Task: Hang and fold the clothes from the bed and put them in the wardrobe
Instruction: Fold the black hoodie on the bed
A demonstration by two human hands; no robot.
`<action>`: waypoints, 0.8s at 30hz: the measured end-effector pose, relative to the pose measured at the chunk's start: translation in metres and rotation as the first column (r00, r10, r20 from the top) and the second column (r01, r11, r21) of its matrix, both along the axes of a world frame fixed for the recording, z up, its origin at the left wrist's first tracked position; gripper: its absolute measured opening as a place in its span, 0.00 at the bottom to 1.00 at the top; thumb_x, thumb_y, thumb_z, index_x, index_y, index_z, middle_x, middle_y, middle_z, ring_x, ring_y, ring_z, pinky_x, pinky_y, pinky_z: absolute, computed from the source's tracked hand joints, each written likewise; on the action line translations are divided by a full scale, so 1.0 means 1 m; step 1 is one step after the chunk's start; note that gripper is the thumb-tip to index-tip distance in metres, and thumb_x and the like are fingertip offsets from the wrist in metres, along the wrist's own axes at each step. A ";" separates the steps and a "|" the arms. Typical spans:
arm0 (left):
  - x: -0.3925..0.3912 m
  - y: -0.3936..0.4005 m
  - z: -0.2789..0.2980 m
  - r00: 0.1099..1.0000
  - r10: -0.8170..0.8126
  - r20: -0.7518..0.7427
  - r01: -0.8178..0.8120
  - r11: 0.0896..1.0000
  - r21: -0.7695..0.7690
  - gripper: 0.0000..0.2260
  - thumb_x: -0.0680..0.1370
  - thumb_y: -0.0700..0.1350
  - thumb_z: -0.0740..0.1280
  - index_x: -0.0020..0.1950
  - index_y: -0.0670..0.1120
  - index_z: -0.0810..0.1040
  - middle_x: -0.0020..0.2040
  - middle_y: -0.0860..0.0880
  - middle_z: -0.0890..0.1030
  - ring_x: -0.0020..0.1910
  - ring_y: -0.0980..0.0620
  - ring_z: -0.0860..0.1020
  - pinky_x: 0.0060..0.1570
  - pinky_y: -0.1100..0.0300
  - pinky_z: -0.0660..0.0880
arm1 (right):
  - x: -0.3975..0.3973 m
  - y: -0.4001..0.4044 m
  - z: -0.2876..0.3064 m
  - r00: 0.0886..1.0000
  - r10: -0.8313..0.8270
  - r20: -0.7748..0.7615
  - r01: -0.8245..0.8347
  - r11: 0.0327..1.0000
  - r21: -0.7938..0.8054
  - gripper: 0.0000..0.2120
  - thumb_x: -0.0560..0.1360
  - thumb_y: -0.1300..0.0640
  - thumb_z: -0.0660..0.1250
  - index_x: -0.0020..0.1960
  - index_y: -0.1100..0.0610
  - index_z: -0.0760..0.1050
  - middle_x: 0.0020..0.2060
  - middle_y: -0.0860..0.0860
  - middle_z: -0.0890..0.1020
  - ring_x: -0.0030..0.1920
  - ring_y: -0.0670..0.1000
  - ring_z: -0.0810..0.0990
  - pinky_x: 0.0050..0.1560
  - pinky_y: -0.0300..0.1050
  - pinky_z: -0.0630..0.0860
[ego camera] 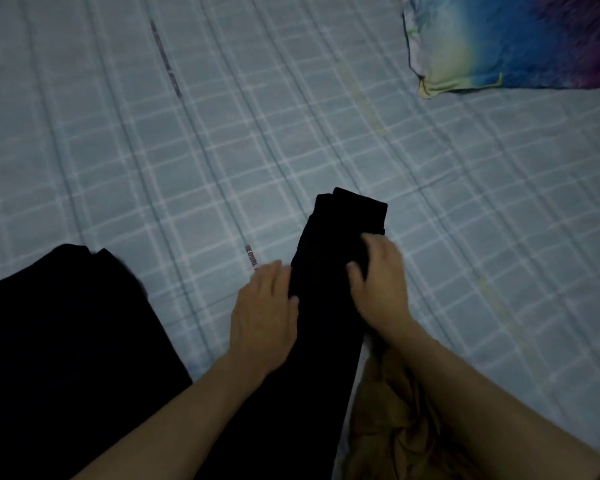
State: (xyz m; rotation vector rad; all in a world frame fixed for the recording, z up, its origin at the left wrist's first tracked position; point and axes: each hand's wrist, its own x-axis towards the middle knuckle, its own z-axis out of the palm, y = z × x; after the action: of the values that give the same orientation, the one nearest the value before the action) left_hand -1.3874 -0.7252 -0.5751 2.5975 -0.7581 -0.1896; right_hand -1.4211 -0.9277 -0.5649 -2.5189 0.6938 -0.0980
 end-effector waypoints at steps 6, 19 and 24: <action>-0.021 0.007 -0.063 0.976 -0.215 -0.046 0.218 0.919 0.328 0.31 0.82 0.59 0.48 0.81 0.44 0.54 0.82 0.46 0.53 0.80 0.44 0.53 0.75 0.39 0.57 | -0.025 0.014 -0.073 0.923 0.260 -0.283 -0.316 0.932 -0.176 0.36 0.79 0.35 0.43 0.80 0.52 0.44 0.79 0.55 0.44 0.79 0.56 0.42 0.77 0.56 0.45; 0.008 -0.075 -0.002 0.944 -0.105 -0.314 0.070 0.990 -0.119 0.22 0.83 0.48 0.60 0.76 0.43 0.65 0.73 0.44 0.69 0.71 0.45 0.67 0.72 0.52 0.65 | 0.013 -0.041 -0.038 0.916 -0.337 -0.218 0.400 0.807 0.435 0.31 0.71 0.53 0.74 0.67 0.64 0.66 0.55 0.56 0.78 0.53 0.53 0.79 0.49 0.46 0.78; 0.008 -0.101 0.017 0.765 0.030 -0.644 -0.217 0.952 -0.214 0.22 0.85 0.50 0.55 0.79 0.45 0.62 0.77 0.45 0.66 0.75 0.48 0.65 0.67 0.63 0.58 | 0.019 -0.036 -0.025 0.937 -0.298 -0.181 0.332 0.606 0.723 0.15 0.72 0.63 0.72 0.58 0.58 0.79 0.50 0.56 0.84 0.46 0.52 0.84 0.50 0.48 0.82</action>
State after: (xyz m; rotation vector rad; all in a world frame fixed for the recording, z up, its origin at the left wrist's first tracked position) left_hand -1.3790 -0.8259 -0.5583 2.0874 -0.3236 -0.8158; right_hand -1.4016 -0.9632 -0.5897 -1.5821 0.9574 0.1064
